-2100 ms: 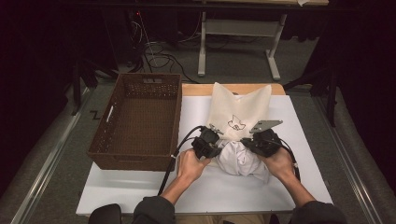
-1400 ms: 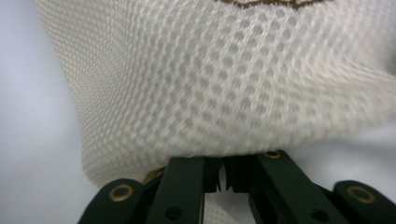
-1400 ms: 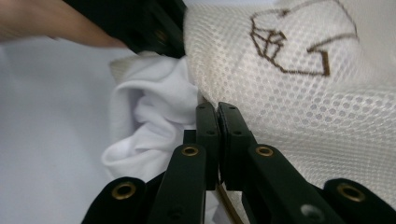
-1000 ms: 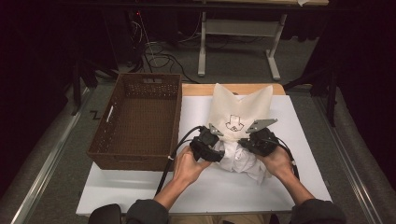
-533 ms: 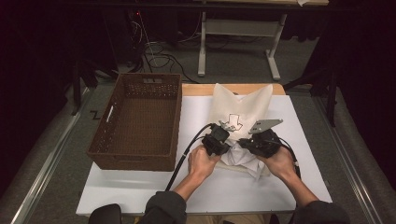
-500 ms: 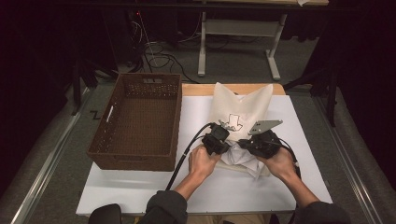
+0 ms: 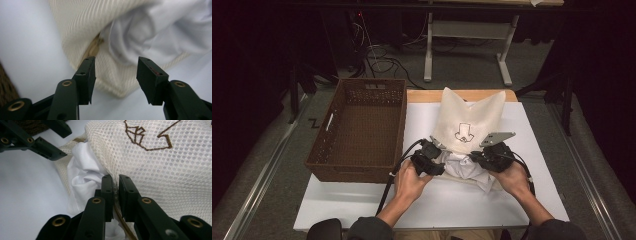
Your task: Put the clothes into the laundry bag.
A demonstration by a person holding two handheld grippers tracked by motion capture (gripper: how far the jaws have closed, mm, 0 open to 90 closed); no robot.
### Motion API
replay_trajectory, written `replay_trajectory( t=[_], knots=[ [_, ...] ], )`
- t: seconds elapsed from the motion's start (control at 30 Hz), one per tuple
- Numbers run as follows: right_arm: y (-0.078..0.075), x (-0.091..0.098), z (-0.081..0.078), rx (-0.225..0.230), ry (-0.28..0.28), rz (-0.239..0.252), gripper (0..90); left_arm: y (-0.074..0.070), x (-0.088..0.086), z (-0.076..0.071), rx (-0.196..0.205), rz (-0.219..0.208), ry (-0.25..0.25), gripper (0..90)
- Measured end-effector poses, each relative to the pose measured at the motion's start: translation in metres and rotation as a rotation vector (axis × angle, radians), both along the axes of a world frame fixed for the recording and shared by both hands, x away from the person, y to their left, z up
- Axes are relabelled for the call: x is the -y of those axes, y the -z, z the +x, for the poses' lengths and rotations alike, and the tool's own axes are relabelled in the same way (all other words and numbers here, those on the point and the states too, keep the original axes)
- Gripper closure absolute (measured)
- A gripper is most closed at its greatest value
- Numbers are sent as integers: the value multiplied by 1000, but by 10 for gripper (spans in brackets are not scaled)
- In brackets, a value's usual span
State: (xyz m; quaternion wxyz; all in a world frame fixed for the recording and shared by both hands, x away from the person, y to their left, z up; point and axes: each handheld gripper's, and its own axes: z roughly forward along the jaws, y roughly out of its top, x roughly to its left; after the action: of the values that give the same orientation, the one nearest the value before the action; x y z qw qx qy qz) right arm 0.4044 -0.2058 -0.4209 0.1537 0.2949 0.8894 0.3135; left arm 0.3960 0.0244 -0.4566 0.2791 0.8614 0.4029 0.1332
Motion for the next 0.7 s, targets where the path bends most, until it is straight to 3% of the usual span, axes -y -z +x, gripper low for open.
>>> replay_trajectory(
  t=[0.13, 0.27, 0.4, 0.47, 0.53, 0.6, 0.7],
  knots=[
    [-6, 3, -6, 22, 0, 33, 785, 17, -1, 3, -45, 31, -16, 475],
    [-13, 6, -17, 42, -10, 50, 760, 27, 3, 9, -61, 52, -20, 513],
    [-13, 6, -30, 39, -29, 46, 749, 33, 2, 12, -77, 49, -9, 693],
    [-11, 6, -34, 15, -33, 54, 748, 34, 1, 11, -72, 43, 1, 784],
    [-5, 3, -36, 0, -45, 31, 737, 33, 0, 10, -70, 41, 14, 826],
    [4, -2, -35, -14, -35, -16, 713, 33, 1, 9, -66, 42, 24, 841],
    [14, -11, -30, -25, -12, -46, 700, 32, -1, 5, -57, 36, 44, 846]
  ],
)
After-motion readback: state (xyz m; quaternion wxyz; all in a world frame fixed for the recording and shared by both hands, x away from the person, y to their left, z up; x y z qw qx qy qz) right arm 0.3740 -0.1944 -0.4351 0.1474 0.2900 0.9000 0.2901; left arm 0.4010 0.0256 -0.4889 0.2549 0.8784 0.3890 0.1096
